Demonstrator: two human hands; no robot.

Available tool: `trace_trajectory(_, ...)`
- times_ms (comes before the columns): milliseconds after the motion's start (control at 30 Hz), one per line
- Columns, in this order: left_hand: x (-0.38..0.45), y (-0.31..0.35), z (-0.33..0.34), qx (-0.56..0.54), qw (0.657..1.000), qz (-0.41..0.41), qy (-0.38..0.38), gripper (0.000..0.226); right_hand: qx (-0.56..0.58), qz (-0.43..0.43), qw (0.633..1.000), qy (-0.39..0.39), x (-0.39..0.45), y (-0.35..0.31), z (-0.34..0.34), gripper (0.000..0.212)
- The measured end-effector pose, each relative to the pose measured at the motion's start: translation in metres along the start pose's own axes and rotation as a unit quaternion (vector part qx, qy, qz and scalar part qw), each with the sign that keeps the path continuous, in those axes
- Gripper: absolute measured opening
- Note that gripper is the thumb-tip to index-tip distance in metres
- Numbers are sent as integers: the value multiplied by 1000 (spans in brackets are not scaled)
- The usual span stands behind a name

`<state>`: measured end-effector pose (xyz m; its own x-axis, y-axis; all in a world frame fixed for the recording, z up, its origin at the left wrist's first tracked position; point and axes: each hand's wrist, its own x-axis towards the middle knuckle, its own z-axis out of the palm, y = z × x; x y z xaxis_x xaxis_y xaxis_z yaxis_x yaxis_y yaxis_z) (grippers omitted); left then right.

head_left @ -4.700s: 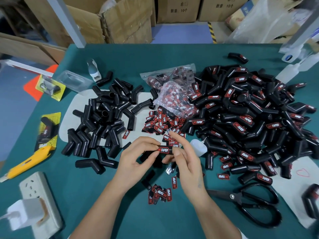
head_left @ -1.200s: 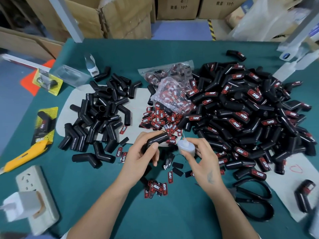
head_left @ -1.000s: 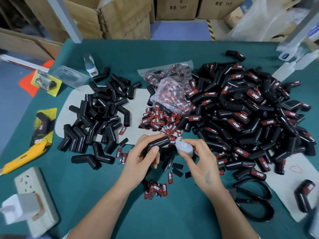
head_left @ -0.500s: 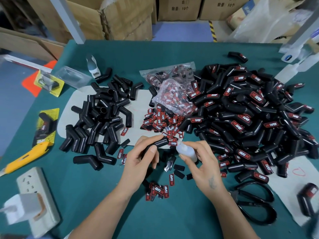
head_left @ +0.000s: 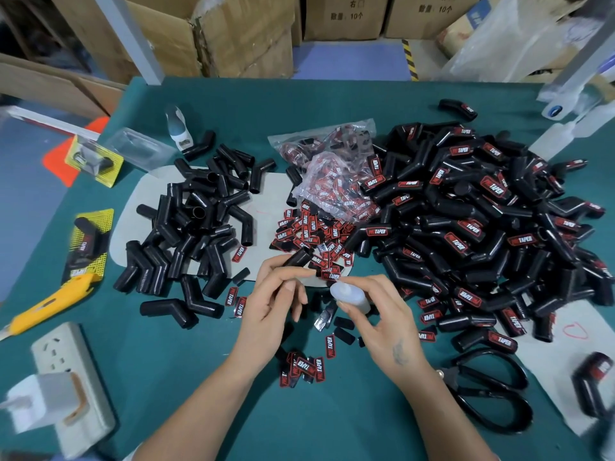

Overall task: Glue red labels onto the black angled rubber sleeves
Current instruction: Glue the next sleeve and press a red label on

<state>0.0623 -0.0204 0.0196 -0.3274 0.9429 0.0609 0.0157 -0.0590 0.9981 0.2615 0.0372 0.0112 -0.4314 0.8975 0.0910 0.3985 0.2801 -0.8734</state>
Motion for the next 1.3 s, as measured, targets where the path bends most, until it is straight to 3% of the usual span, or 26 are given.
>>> trace_trajectory(100,0,5,1,23,999,-26,2,18,0,2,1000,3,1,-1,0,29)
trace_trajectory(333,-1,5,6,62,998,-5,-26,27,28,31,999,15,1,-1,9,29)
trace_trajectory(567,0,2,2,-23,998,-45,-25,40,78,14,995,54,3,1,-1,25)
trace_trajectory(667,0,-3,-3,-95,992,-64,-55,45,130,31,990,52,2,-2,-5,31)
trace_trajectory(833,5,-6,-7,-117,989,-70,-61,51,193,64,979,36,1,-8,-11,44)
trace_trajectory(1033,11,-3,-11,-159,982,-96,-23,50,238,102,962,85,3,-11,-19,27)
trace_trajectory(1200,12,2,-11,-189,974,-120,-38,64,250,83,960,95,2,-15,-24,25)
trace_trajectory(1300,12,1,-10,-193,973,-123,-38,58,239,64,963,109,1,-20,-25,25)
